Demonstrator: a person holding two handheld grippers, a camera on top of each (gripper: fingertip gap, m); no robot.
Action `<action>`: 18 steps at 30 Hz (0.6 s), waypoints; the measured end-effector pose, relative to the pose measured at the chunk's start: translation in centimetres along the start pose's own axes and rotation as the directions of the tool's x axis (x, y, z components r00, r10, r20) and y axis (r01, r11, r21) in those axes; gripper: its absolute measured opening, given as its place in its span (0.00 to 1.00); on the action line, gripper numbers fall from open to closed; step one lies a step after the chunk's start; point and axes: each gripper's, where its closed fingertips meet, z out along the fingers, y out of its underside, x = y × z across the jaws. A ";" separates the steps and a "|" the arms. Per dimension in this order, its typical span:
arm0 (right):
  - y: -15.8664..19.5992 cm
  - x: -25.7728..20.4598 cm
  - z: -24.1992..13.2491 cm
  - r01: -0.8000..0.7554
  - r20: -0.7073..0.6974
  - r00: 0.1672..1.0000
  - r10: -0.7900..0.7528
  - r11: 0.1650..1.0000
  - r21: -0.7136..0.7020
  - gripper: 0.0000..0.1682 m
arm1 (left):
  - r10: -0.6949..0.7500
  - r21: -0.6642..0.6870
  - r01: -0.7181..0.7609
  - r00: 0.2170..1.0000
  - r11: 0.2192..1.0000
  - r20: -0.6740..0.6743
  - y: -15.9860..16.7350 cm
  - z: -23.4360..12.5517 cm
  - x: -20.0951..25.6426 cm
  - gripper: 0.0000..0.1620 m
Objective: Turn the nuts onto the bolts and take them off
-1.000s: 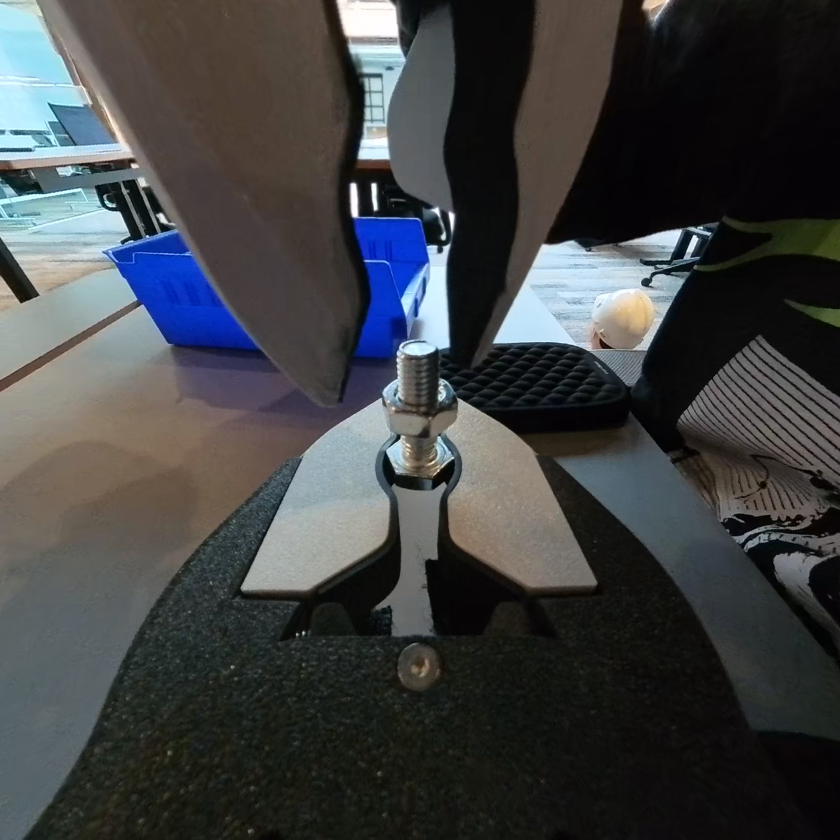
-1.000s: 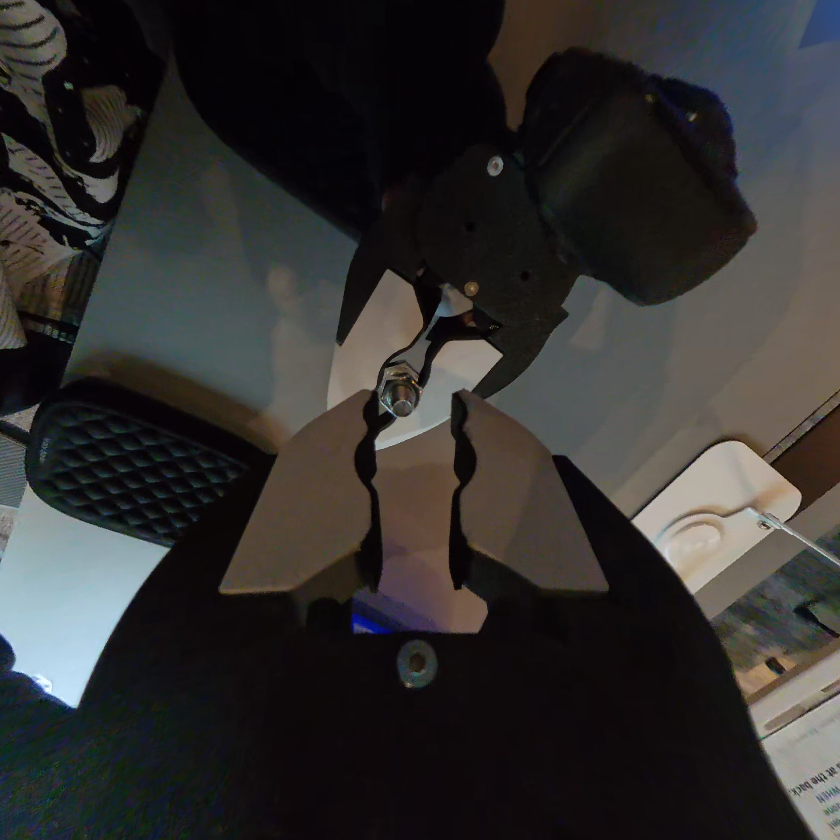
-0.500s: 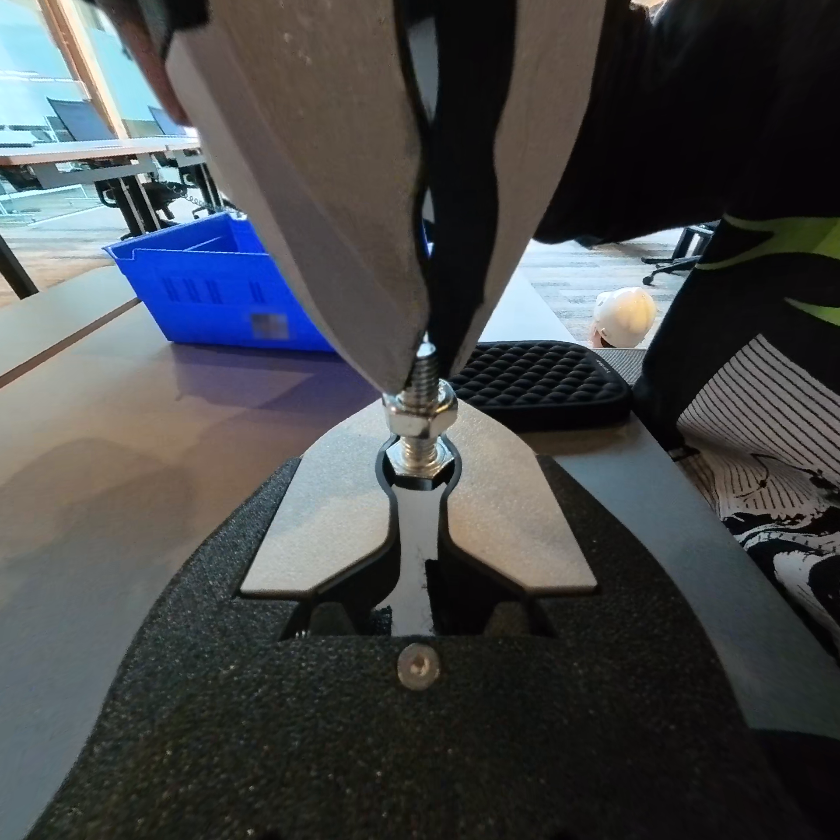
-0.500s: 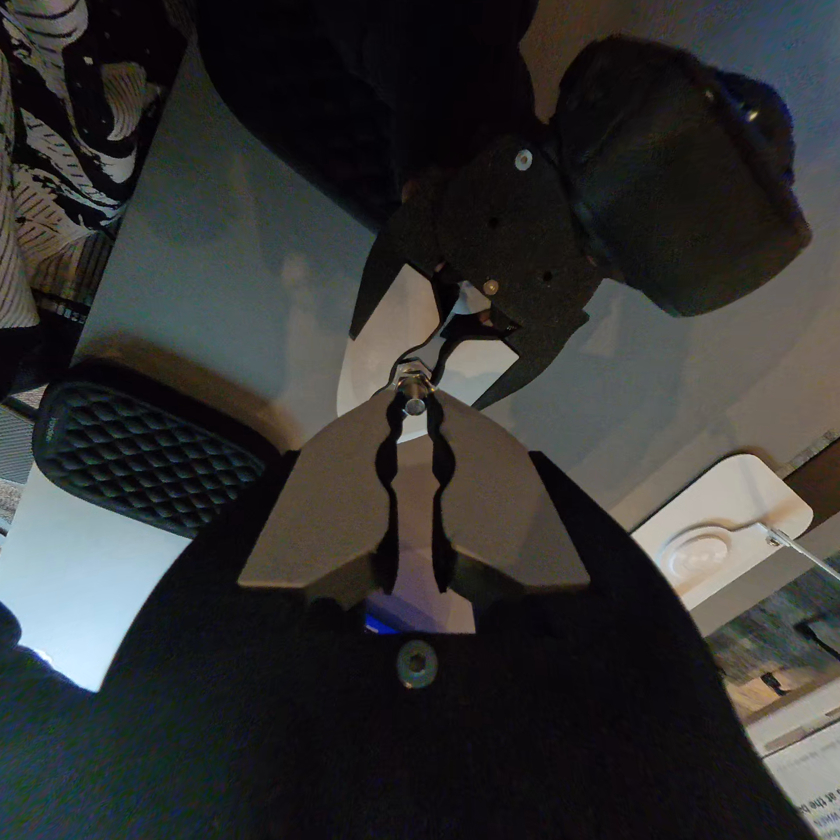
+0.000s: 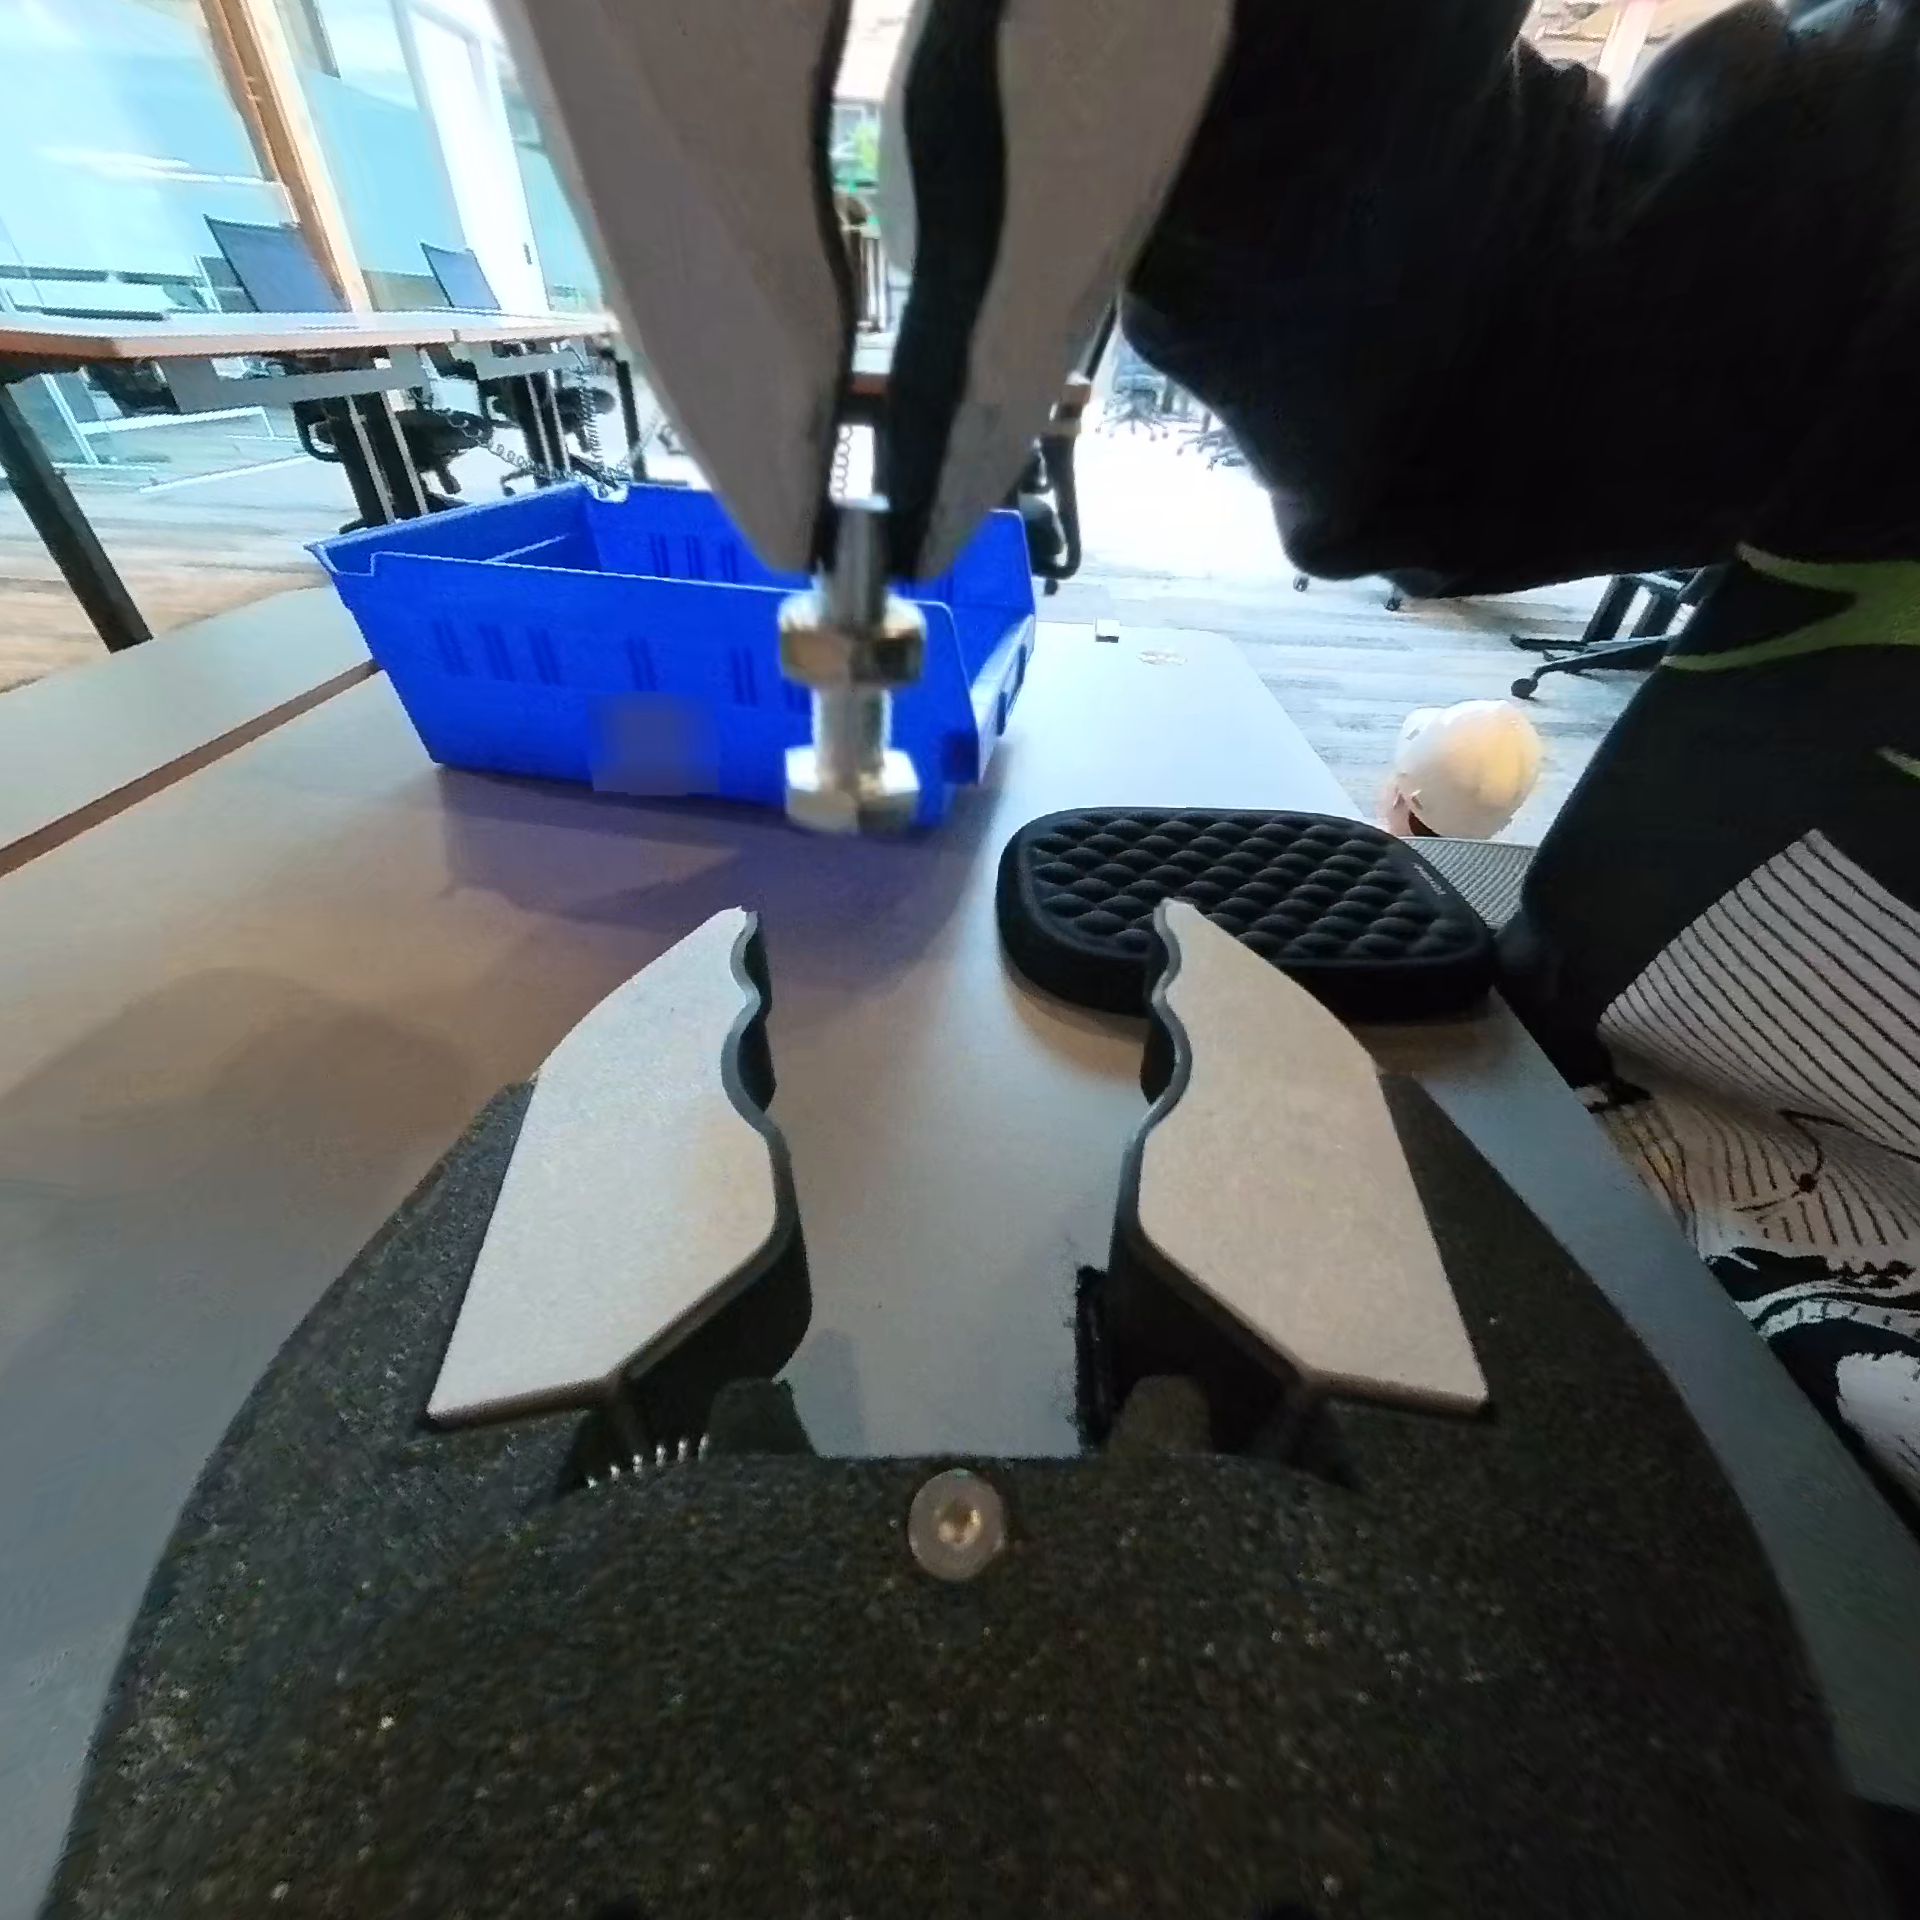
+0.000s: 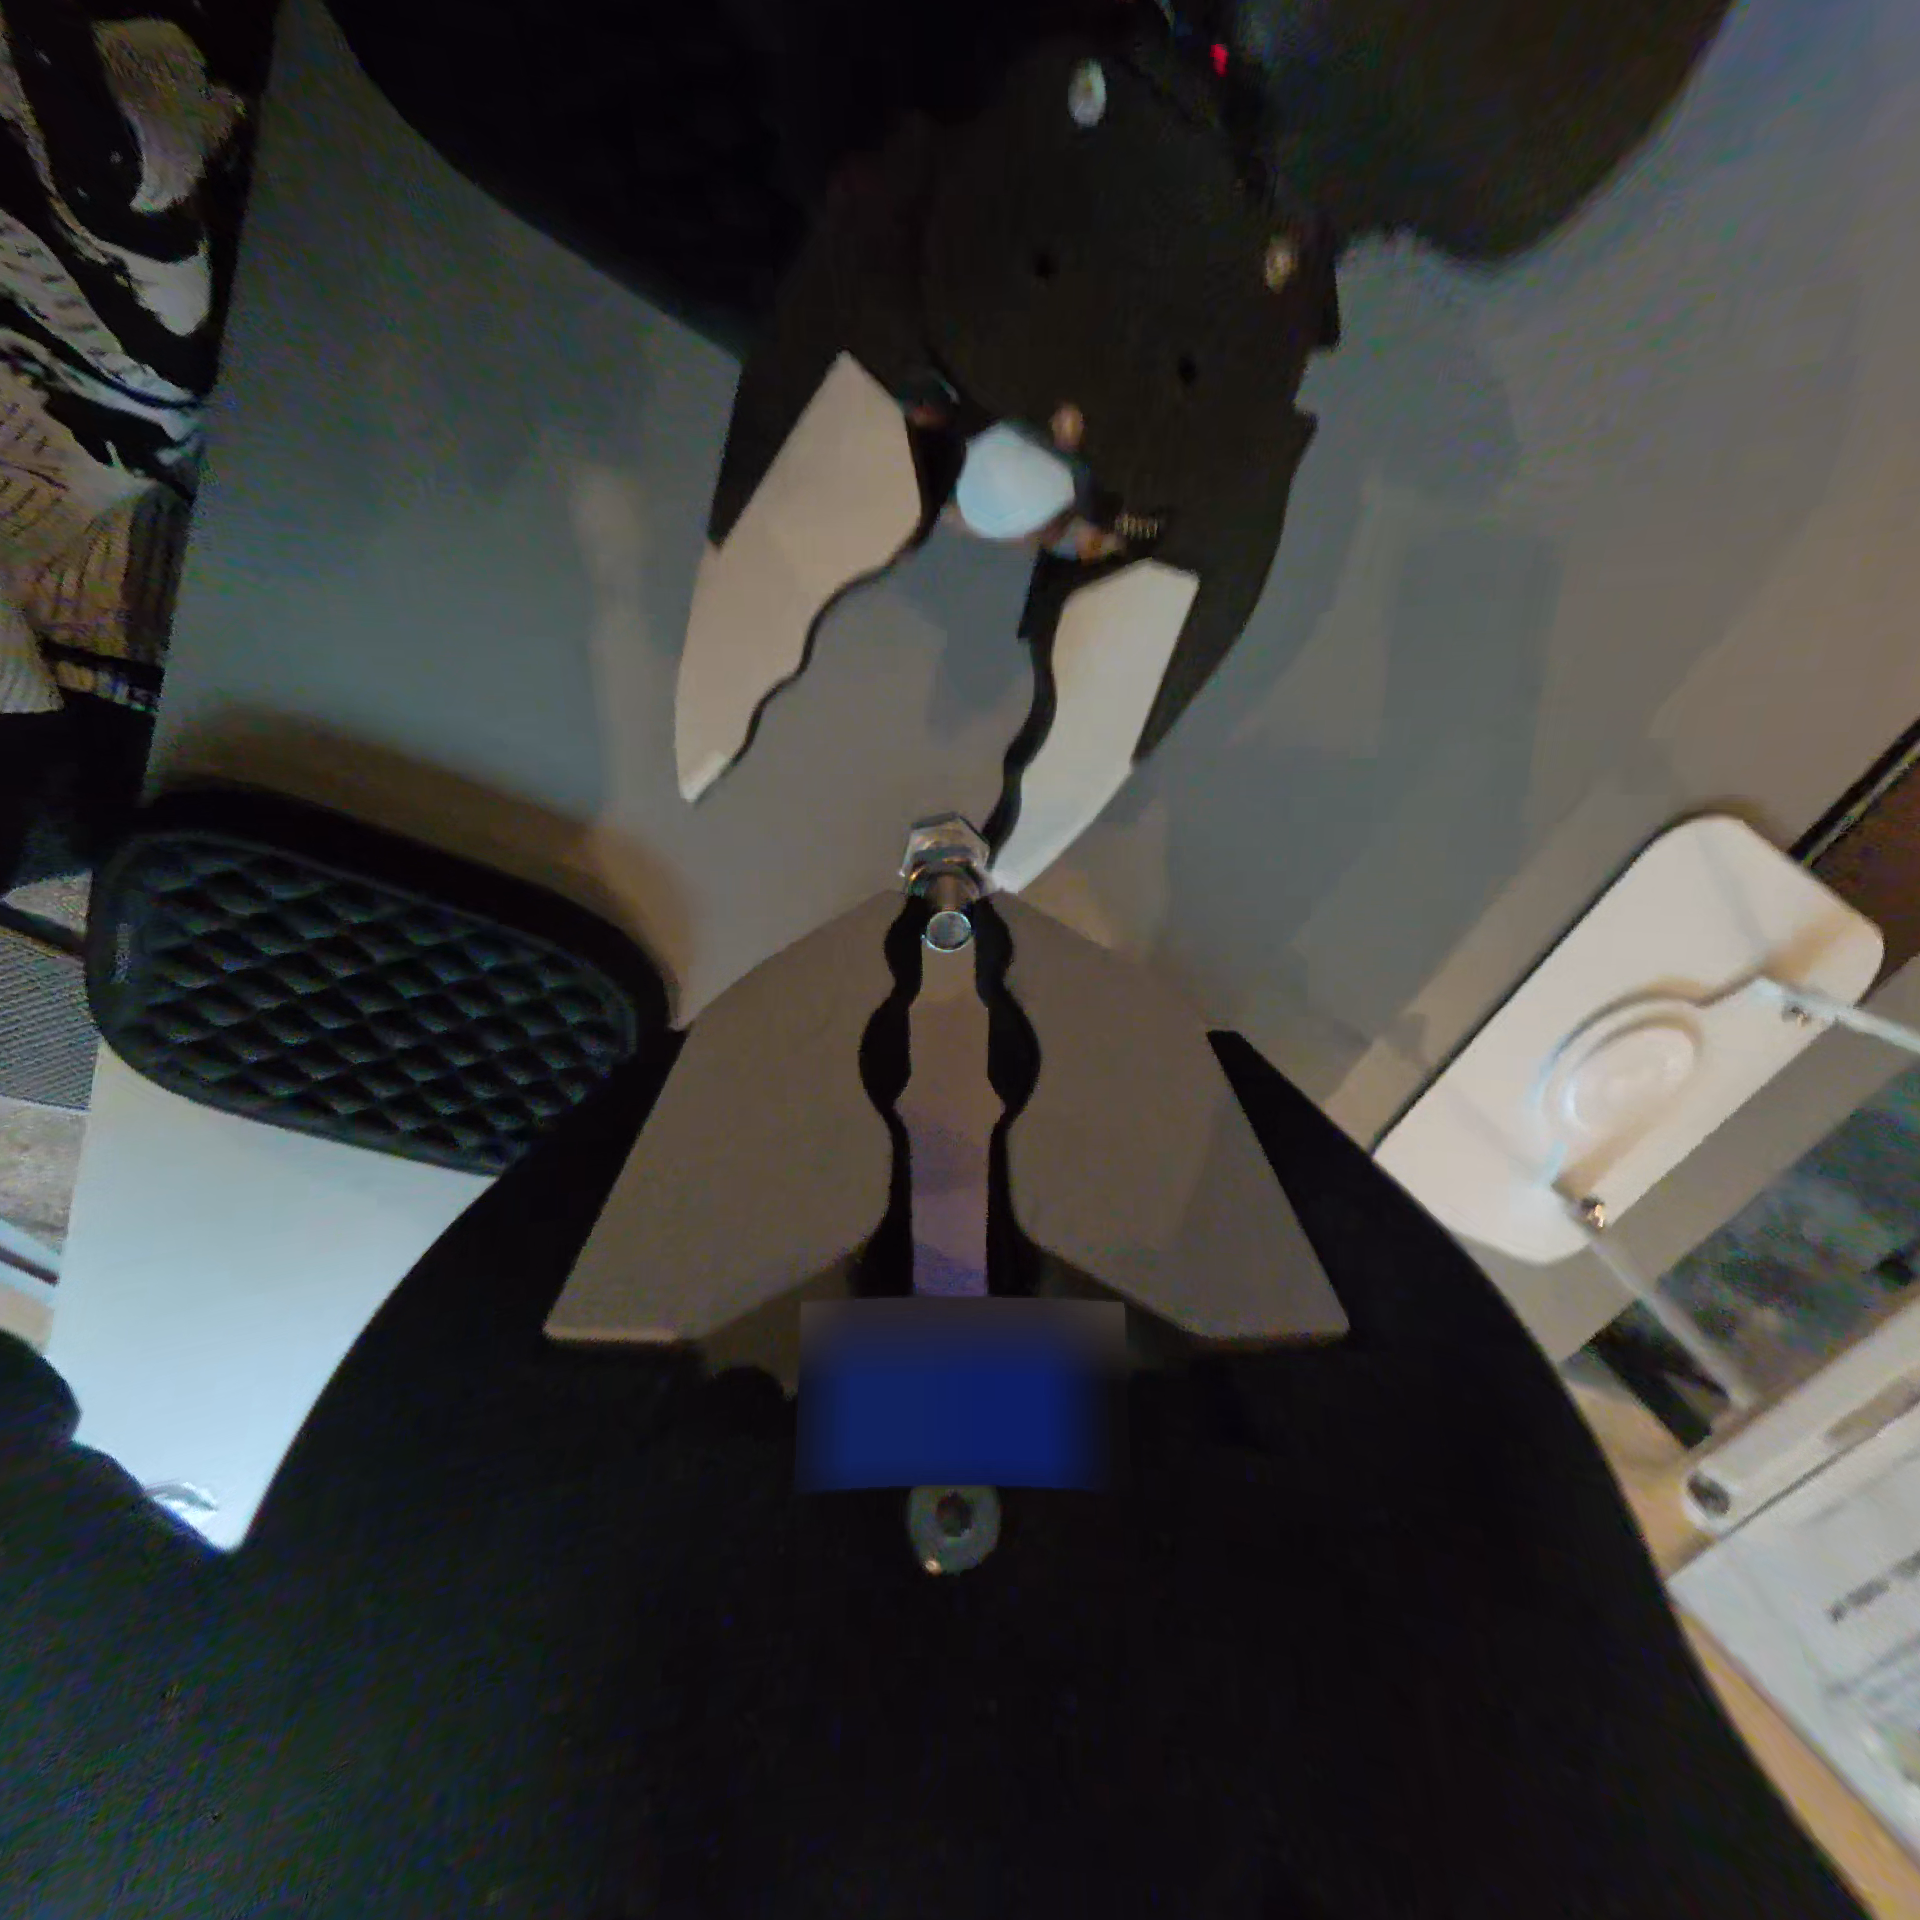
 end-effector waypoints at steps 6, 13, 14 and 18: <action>6.8 -1.2 -2.4 -0.220 -0.063 0.974 0.217 0.975 -0.035 0.05 | -0.001 0.009 0.001 1.000 1.000 -0.010 -0.2 -0.1 0.1 0.39; 17.9 -5.0 -4.1 -0.550 -0.120 0.834 0.539 0.831 -0.090 0.05 | -0.009 0.016 0.009 1.000 1.000 0.005 -0.2 -0.4 -0.2 0.36; 19.4 -5.5 -4.1 -0.588 -0.126 0.807 0.577 0.804 -0.089 0.05 | -0.010 0.016 0.010 1.000 1.000 0.005 -0.2 -0.4 -0.2 0.35; 24.3 -6.9 -3.5 -0.698 -0.139 0.715 0.686 0.712 -0.076 0.05 | -0.010 0.013 0.010 1.000 1.000 0.008 -0.1 -0.4 -0.4 0.34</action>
